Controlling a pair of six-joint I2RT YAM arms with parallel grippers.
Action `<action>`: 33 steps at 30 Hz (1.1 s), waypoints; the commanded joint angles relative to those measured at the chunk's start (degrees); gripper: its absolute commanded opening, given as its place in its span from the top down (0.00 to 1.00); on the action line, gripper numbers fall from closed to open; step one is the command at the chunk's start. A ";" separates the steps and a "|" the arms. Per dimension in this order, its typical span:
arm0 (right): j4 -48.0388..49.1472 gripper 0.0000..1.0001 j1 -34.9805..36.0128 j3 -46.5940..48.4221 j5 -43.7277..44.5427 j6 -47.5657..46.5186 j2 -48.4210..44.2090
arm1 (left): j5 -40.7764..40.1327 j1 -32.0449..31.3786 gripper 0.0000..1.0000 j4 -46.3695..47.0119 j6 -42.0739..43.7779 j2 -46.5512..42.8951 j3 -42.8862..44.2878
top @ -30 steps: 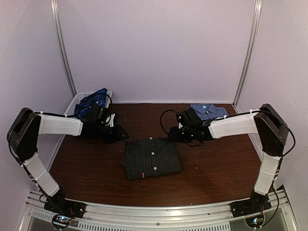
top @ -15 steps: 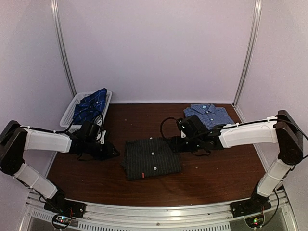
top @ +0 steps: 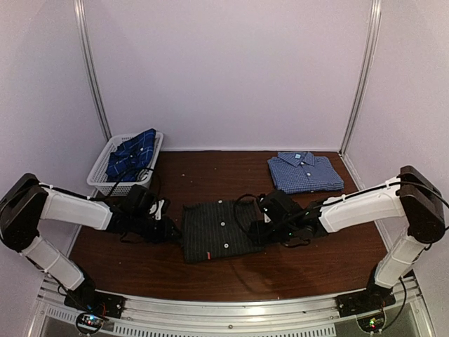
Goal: Fold and stack the long sleeve shirts
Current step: Smooth out the square-folded shirt at the center of the board.
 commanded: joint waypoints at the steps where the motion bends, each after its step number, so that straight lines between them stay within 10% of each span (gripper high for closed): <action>1: 1.14 0.43 0.39 -2.53 1.78 1.79 -3.08 | -2.15 -0.61 0.69 1.53 -0.48 0.12 -0.01; 10: 3.54 0.43 1.49 -5.86 0.97 2.96 -3.39 | -0.67 -1.42 0.67 3.16 -0.72 1.83 -0.21; 19: 5.76 0.56 3.93 -5.86 0.20 4.49 -2.09 | 3.33 -5.06 1.00 5.05 -2.91 1.27 1.78; 33: 6.26 0.71 8.37 -5.01 0.12 7.97 -0.51 | 9.73 -8.78 1.00 6.82 -7.04 -1.51 -1.83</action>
